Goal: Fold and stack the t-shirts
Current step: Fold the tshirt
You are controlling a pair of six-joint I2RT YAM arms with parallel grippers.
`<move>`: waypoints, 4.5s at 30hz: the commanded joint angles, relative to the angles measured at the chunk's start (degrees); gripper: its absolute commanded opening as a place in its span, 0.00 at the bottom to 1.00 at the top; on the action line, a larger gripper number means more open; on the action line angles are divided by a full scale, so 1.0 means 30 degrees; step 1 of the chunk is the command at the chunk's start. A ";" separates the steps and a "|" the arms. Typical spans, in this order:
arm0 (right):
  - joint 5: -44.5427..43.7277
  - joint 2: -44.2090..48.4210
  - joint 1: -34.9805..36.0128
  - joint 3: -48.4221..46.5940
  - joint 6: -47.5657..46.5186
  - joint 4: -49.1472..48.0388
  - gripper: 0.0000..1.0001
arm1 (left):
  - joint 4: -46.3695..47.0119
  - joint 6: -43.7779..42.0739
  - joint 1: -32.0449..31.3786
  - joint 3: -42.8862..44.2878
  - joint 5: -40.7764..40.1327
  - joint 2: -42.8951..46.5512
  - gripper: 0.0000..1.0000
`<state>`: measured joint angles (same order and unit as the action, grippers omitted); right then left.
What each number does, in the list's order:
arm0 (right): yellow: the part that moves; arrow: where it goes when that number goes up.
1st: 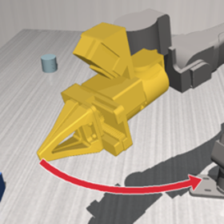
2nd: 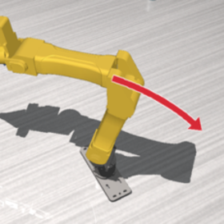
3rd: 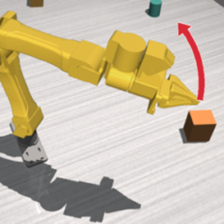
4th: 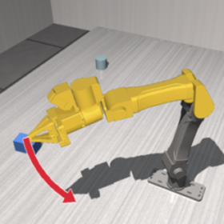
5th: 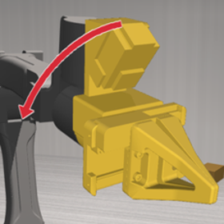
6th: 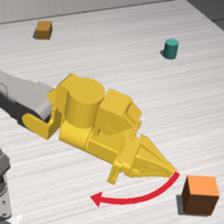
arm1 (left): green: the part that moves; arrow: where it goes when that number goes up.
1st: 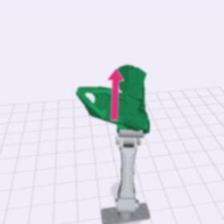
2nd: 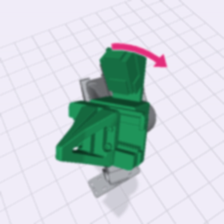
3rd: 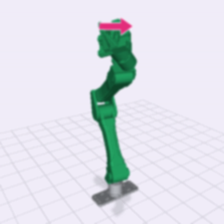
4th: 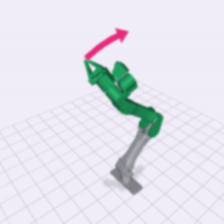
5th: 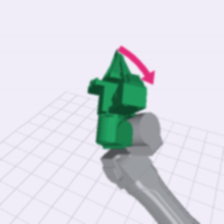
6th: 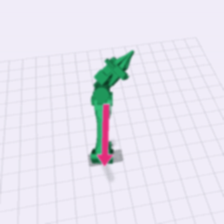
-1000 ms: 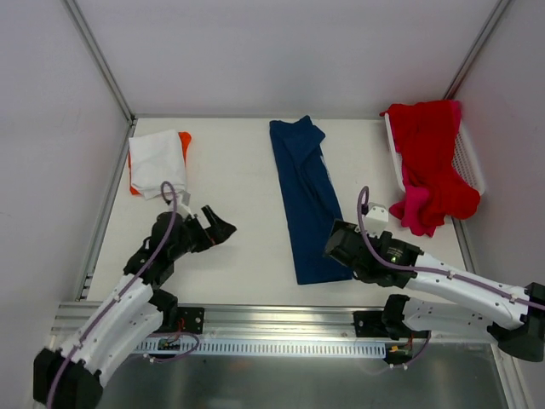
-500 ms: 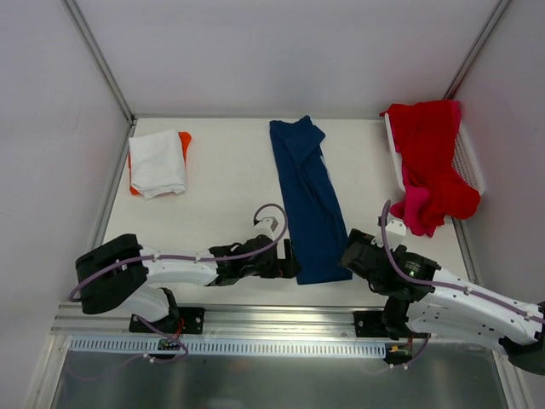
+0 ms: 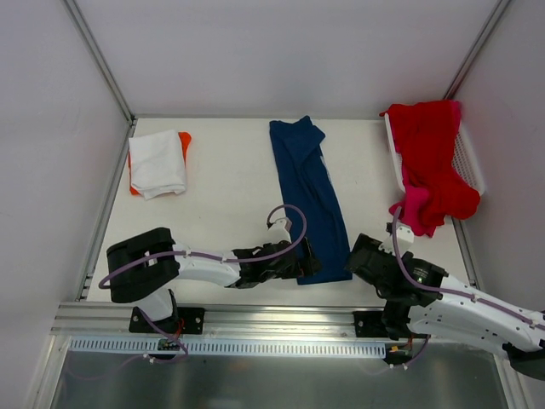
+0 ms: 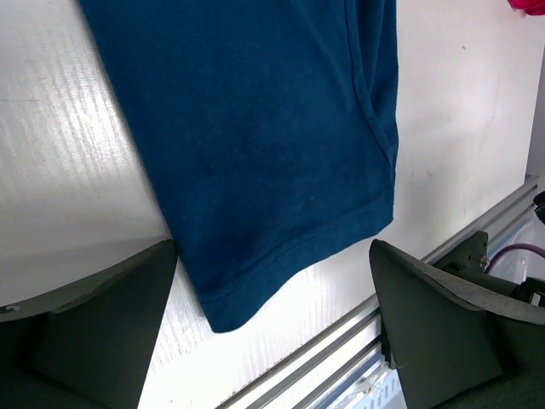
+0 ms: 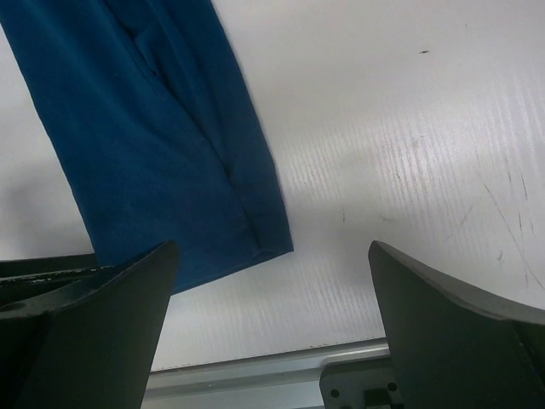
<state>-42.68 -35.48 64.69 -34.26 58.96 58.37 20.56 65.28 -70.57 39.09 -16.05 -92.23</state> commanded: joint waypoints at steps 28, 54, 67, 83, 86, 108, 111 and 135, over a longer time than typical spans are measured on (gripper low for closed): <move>-0.0188 -0.0565 -0.0029 0.0873 0.0298 -0.0706 0.99 | 0.1937 0.5048 -0.1732 -0.1663 -0.2997 -0.0899 0.97; 0.0922 -0.2847 -0.0029 0.1107 -0.0401 -0.4065 1.00 | -0.3510 0.4754 -0.1732 -0.1778 -0.4548 0.1354 0.00; 0.3063 -0.6305 0.0468 0.1517 -0.0525 -0.8117 0.99 | -0.5592 0.6513 -0.1732 -0.4505 -0.6133 0.4316 0.00; 0.1569 -0.7447 0.3662 0.3774 0.3872 -1.0052 0.44 | -0.5768 0.6219 -0.1732 -0.3626 -0.5635 0.2910 0.00; 0.1598 -0.8209 0.3809 0.3569 0.4019 -1.0198 0.42 | -0.5797 0.6220 -0.1732 -0.3597 -0.5606 0.2881 0.00; 0.1774 -0.9706 0.4072 0.3277 0.3989 -1.0581 0.00 | -0.6735 0.5576 -0.1732 -0.3011 -0.5811 0.3231 0.00; 0.1395 -0.9122 0.4422 0.2809 0.4019 -0.9501 0.00 | -0.7083 0.5226 -0.1732 -0.2806 -0.5753 0.3641 0.00; -0.1332 -0.9822 0.3050 -0.3665 -0.0110 -0.6097 0.01 | -0.9898 -0.1570 -0.1703 0.1206 -0.8914 0.8503 0.09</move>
<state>-44.40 -64.55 75.48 -42.02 61.89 38.00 -6.85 66.46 -75.40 39.79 -37.15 -69.78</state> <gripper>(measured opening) 0.019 0.074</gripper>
